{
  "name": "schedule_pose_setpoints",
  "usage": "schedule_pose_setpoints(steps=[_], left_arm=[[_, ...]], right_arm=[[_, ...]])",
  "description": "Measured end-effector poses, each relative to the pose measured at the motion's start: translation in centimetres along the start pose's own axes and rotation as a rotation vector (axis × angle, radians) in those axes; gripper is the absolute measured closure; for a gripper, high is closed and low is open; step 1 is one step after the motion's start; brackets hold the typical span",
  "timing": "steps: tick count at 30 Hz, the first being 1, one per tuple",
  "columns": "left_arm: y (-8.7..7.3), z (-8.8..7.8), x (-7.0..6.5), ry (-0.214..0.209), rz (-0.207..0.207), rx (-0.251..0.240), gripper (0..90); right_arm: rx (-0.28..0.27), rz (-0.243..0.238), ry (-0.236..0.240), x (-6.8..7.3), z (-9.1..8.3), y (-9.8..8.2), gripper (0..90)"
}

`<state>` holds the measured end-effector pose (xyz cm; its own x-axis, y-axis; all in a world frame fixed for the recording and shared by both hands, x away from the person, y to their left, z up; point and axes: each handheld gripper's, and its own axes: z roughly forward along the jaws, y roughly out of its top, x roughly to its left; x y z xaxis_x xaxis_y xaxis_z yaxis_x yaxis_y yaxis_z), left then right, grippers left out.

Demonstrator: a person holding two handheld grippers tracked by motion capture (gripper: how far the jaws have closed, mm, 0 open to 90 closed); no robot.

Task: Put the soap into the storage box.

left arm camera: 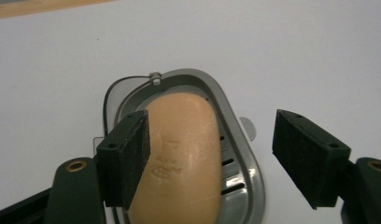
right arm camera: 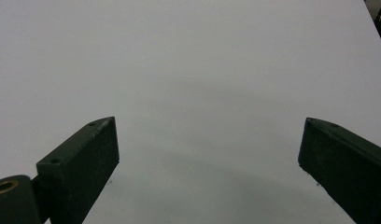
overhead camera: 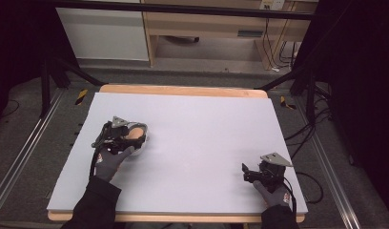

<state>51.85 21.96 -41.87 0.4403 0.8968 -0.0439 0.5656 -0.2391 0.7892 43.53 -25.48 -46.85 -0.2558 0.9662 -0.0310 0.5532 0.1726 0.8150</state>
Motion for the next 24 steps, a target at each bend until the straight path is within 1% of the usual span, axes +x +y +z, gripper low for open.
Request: schedule_pose_setpoints(steps=[2, 3, 5, 9, 12, 16, 19, 22, 24], left_arm=[[0.0, -0.6, -0.1, 0.003, 0.020, -0.008, 26.5], [0.0, -0.8, -0.2, -0.004, 0.020, -0.014, 26.4], [-0.2, -1.4, -0.3, -0.031, 0.016, -0.029, 25.8], [-0.7, -2.3, -0.3, -0.084, 0.016, -0.051, 25.4], [-1.2, -2.9, -0.2, -0.093, 0.023, -0.054, 24.8], [-2.5, -3.7, 0.1, -0.096, 0.024, -0.061, 24.6], [-3.6, -4.3, 0.6, -0.108, 0.017, -0.060, 24.5], [-4.5, -4.8, 0.8, -0.096, 0.014, -0.060, 24.2], [-5.1, -5.0, 1.1, -0.087, 0.021, -0.049, 23.7]], right_arm=[[-0.001, 0.001, 0.000, 0.0, 0.0, 0.0, 5.4], [0.001, 0.001, 0.003, 0.0, 0.1, 0.0, 5.4], [0.005, -0.003, -0.002, 0.0, 0.1, 0.0, 5.4], [-0.005, 0.012, 0.008, 0.0, 0.0, 0.1, 5.4], [-0.009, 0.012, 0.000, 0.0, -0.1, 0.1, 5.2], [-0.005, 0.014, -0.006, -0.1, -0.1, 0.0, 5.2], [-0.003, 0.016, -0.012, -0.1, -0.1, 0.1, 5.2], [-0.004, 0.024, -0.018, -0.1, -0.2, 0.0, 5.1], [0.003, 0.025, -0.024, -0.3, -0.1, -0.1, 5.1]])
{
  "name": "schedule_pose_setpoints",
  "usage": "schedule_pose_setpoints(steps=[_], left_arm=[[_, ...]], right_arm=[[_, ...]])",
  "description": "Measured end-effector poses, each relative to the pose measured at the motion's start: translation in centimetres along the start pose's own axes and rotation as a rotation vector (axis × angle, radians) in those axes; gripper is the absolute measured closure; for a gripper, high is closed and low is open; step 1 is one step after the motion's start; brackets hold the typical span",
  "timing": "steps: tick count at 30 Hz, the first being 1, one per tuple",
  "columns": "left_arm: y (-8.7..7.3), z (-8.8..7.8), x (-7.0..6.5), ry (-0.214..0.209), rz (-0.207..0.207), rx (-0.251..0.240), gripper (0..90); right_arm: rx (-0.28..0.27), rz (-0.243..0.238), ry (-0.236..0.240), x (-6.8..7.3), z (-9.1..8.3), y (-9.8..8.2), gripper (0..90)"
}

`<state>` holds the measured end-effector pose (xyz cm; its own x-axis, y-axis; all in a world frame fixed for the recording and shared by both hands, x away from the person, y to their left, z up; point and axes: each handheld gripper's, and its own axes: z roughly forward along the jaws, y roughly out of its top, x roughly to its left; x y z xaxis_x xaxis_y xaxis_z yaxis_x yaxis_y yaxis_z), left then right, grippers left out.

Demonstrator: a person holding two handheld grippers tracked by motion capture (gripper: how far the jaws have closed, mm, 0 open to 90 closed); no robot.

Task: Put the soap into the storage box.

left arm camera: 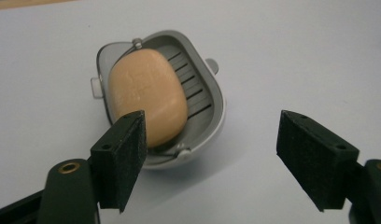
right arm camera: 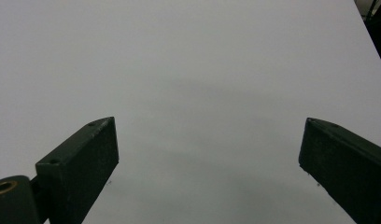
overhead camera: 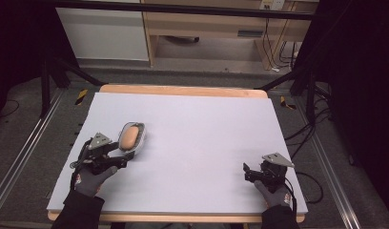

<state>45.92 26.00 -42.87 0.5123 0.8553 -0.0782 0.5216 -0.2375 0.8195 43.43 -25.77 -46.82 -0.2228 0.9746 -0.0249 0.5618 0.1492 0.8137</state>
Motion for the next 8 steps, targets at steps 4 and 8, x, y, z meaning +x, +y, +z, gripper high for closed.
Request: schedule_pose_setpoints(steps=[4, 8], left_arm=[[-1.3, -0.4, 0.7, 0.027, -0.011, 0.016, 22.3], [-2.3, -0.8, 1.4, 0.044, -0.029, 0.024, 21.7]], right_arm=[[0.013, 0.003, -0.010, 0.0, 0.1, -0.1, 5.1], [0.015, -0.001, -0.017, 0.0, 0.2, -0.3, 5.1]])
